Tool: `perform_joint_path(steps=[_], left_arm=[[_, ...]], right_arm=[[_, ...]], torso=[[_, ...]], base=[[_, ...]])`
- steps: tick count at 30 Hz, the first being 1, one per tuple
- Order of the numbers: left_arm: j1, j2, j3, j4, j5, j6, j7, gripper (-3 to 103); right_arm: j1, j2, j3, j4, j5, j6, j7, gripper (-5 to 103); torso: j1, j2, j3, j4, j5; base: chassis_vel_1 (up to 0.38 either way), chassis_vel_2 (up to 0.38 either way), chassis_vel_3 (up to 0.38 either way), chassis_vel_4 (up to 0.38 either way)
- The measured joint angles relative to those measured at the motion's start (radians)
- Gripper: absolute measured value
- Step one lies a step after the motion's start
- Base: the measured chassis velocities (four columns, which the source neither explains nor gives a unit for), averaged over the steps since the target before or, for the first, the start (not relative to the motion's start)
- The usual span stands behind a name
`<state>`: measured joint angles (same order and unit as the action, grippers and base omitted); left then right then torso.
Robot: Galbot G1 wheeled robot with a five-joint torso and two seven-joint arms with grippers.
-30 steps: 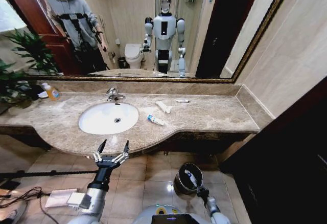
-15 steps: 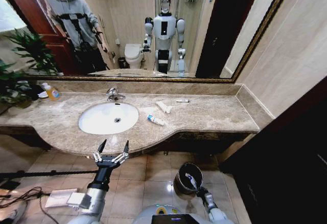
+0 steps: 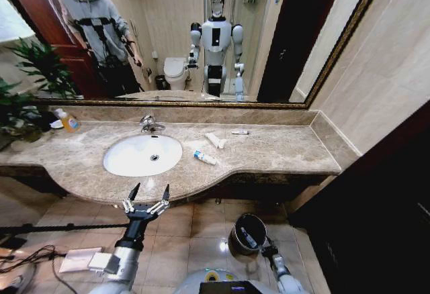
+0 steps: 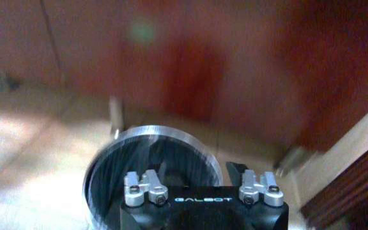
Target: Pick up the trash from the sink and place it in the trash bin.
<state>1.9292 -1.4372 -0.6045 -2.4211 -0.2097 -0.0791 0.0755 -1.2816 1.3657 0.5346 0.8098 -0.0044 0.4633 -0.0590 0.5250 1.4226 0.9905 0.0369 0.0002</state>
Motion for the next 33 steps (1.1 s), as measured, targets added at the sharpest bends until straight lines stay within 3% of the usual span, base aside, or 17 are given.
perform_joint_path(steps=[2,3,4,7,9,10,15,25,28,30,33], left_arm=[[0.000,0.000,0.000,0.000,0.000,0.000,0.000,100],[0.000,0.000,0.000,0.000,0.000,0.000,0.000,100],[0.000,0.000,0.000,0.000,0.000,0.000,0.000,100],[0.000,0.000,0.000,0.000,0.000,0.000,0.000,100],[0.000,0.000,0.000,0.000,0.000,0.000,0.000,100],[0.000,0.000,0.000,0.000,0.000,0.000,0.000,100],[0.000,0.000,0.000,0.000,0.000,0.000,0.000,100],[0.000,0.000,0.000,0.000,0.000,0.000,0.000,100],[0.000,0.000,0.000,0.000,0.000,0.000,0.000,100],[0.000,0.000,0.000,0.000,0.000,0.000,0.000,100],[0.000,0.000,0.000,0.000,0.000,0.000,0.000,100]], right_arm=[[-0.052,-0.007,0.006,0.098,0.046,-0.009,0.006,71],[-0.121,-0.016,0.017,0.247,0.114,-0.047,0.017,77],[-0.121,-0.016,0.017,0.247,0.114,-0.047,0.017,77],[-0.254,-0.019,0.071,0.570,0.209,-0.123,0.027,93],[-0.270,-0.018,0.078,0.606,0.219,-0.131,0.027,97],[-0.325,-0.016,0.102,0.728,0.246,-0.149,0.026,100],[-0.473,-0.008,0.160,1.014,0.322,-0.160,-0.004,100],[-0.542,-0.001,0.149,1.260,0.389,-0.167,-0.089,100],[-0.517,-0.008,0.136,1.279,0.387,-0.180,-0.147,100],[-0.453,-0.030,0.112,1.284,0.383,-0.217,-0.229,100],[-0.399,-0.049,0.094,1.283,0.367,-0.243,-0.256,100]], torso=[[0.000,0.000,0.000,-0.0001,-0.0001],[0.000,0.000,0.000,-0.0004,-0.0004],[0.000,0.000,0.000,-0.0004,-0.0004],[0.000,0.000,0.000,-0.0001,-0.0006],[0.000,0.000,0.000,-0.0001,-0.0007],[0.000,0.000,0.000,0.0000,-0.0004],[0.000,0.000,0.000,-0.0002,-0.0003],[0.000,0.000,0.000,-0.0001,-0.0003],[0.000,0.000,0.000,-0.0002,-0.0003],[0.000,0.000,0.000,-0.0001,-0.0002],[0.000,0.000,0.000,0.0000,-0.0001]], base=[[0.000,0.000,0.000,0.000],[0.000,0.000,0.000,0.000],[0.000,0.000,0.000,0.000],[0.000,0.000,0.000,0.000],[0.000,0.000,0.000,0.000],[0.000,0.000,0.000,0.000],[0.000,0.000,0.000,0.000],[0.000,0.000,0.000,0.000],[0.000,0.000,0.000,0.000],[0.000,0.000,0.000,0.000],[0.000,0.000,0.000,0.000]])
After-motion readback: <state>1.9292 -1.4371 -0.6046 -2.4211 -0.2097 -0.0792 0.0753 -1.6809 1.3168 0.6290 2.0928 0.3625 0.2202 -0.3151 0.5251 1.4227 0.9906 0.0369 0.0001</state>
